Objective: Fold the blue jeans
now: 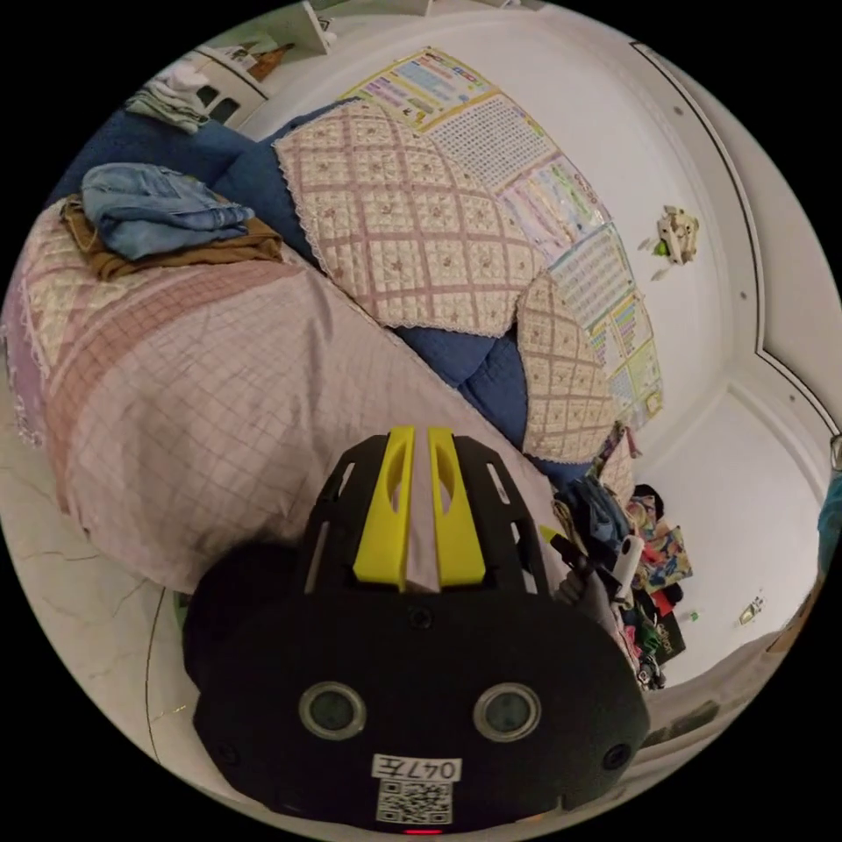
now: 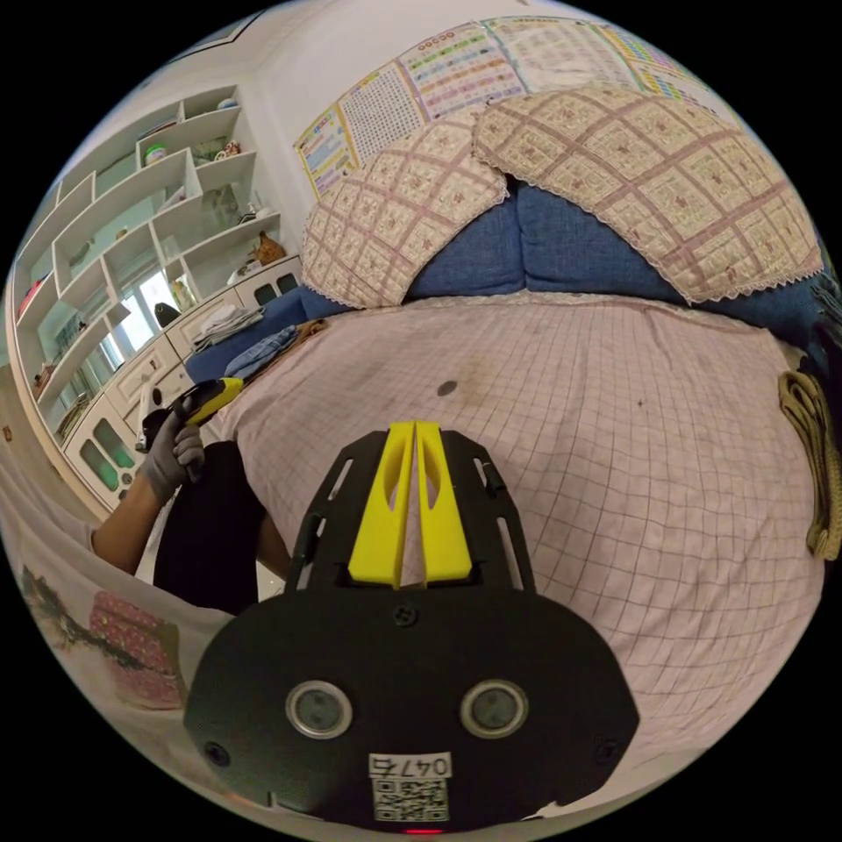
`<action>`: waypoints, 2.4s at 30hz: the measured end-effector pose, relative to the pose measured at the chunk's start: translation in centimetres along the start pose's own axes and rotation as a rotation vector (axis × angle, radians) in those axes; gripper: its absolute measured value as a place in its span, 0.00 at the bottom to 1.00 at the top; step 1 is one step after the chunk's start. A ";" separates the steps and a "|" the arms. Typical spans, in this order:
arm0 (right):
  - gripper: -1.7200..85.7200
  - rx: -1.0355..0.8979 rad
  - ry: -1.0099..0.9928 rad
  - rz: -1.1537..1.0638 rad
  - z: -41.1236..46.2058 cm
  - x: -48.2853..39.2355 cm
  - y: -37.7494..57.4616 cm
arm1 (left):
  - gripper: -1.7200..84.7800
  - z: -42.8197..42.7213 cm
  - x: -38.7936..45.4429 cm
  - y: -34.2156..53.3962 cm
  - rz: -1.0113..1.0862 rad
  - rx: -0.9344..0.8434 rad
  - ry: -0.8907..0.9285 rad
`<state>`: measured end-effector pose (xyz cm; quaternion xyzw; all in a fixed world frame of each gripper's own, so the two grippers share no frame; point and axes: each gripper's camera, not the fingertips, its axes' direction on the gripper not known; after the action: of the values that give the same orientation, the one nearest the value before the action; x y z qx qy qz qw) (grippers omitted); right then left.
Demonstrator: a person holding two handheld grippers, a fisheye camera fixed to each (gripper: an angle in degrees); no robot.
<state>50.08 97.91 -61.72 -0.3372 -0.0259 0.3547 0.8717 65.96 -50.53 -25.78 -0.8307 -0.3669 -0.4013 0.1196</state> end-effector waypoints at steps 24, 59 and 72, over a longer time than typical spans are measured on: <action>0.01 -0.114 -0.022 0.013 14.1 -4.4 -7.1 | 0.03 -12.0 -28.9 -7.6 -0.237 0.015 -0.699; 0.04 -0.568 -0.732 -0.036 47.4 -37.5 -28.0 | 0.01 -28.6 -27.3 2.8 -0.027 0.146 -0.237; 0.01 0.042 -0.414 -0.641 20.0 -40.0 -20.6 | 0.01 -29.4 -2.4 -4.6 0.318 0.300 -0.067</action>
<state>26.87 73.17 -26.07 -0.2154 -0.2982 0.1253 0.9214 44.72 -63.06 -8.96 -0.8639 -0.2904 -0.2905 0.2913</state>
